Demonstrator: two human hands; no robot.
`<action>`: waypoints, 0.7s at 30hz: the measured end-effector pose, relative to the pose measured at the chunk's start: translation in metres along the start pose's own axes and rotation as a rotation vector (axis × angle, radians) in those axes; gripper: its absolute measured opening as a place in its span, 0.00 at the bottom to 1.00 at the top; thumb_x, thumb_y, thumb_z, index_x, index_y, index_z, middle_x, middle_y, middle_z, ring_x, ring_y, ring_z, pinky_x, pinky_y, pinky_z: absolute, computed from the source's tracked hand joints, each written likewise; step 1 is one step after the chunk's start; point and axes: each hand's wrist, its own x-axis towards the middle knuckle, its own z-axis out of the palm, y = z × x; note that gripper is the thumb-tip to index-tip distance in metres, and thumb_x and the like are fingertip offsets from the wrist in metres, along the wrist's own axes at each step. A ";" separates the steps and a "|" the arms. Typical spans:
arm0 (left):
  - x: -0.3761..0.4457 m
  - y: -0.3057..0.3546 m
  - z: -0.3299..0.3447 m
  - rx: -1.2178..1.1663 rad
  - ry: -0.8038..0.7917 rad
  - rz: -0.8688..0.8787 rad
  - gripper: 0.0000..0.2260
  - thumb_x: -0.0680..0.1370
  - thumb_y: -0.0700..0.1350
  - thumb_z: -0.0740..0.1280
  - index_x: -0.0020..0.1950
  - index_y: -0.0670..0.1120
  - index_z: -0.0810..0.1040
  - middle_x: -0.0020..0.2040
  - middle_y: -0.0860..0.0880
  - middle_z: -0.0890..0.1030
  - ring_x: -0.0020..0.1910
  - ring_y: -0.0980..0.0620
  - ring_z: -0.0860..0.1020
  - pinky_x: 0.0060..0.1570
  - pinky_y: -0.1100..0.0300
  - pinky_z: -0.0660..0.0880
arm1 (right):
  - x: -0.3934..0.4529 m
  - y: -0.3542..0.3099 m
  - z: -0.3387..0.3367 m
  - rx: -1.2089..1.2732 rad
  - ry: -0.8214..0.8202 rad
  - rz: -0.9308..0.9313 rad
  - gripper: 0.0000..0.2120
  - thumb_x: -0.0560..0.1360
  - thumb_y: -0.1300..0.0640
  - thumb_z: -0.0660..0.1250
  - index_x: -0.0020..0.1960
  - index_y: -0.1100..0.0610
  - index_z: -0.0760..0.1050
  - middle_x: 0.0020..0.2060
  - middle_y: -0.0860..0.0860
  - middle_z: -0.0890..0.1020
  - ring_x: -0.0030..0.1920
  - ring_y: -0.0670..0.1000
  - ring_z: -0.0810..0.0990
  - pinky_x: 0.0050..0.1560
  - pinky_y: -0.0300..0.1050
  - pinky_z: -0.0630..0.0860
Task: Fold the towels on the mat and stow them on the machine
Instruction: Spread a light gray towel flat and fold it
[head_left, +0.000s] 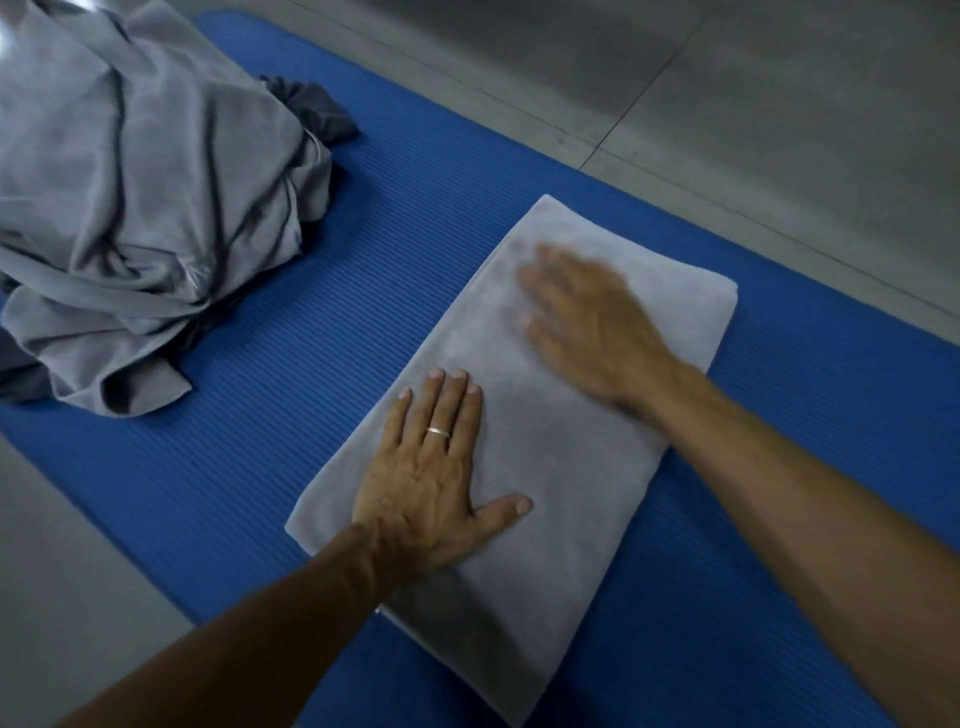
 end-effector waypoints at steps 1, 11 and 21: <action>0.000 0.001 0.000 -0.001 0.004 0.004 0.50 0.68 0.80 0.40 0.76 0.45 0.35 0.77 0.46 0.36 0.76 0.48 0.32 0.74 0.47 0.35 | -0.027 -0.007 0.003 0.000 -0.083 -0.111 0.30 0.80 0.39 0.45 0.78 0.50 0.53 0.79 0.52 0.54 0.78 0.52 0.52 0.76 0.54 0.51; -0.018 0.042 0.006 -0.074 0.114 0.155 0.39 0.77 0.66 0.49 0.79 0.42 0.51 0.79 0.42 0.53 0.78 0.43 0.47 0.74 0.40 0.42 | -0.095 0.051 -0.013 -0.039 0.025 0.279 0.31 0.79 0.41 0.45 0.79 0.54 0.54 0.79 0.56 0.51 0.78 0.56 0.49 0.76 0.60 0.46; -0.036 0.090 0.013 -0.051 0.096 0.200 0.27 0.77 0.55 0.54 0.70 0.42 0.72 0.71 0.41 0.71 0.71 0.40 0.69 0.67 0.39 0.67 | -0.125 0.091 -0.012 -0.044 -0.112 0.280 0.32 0.79 0.51 0.58 0.79 0.46 0.49 0.79 0.49 0.44 0.79 0.54 0.41 0.76 0.58 0.38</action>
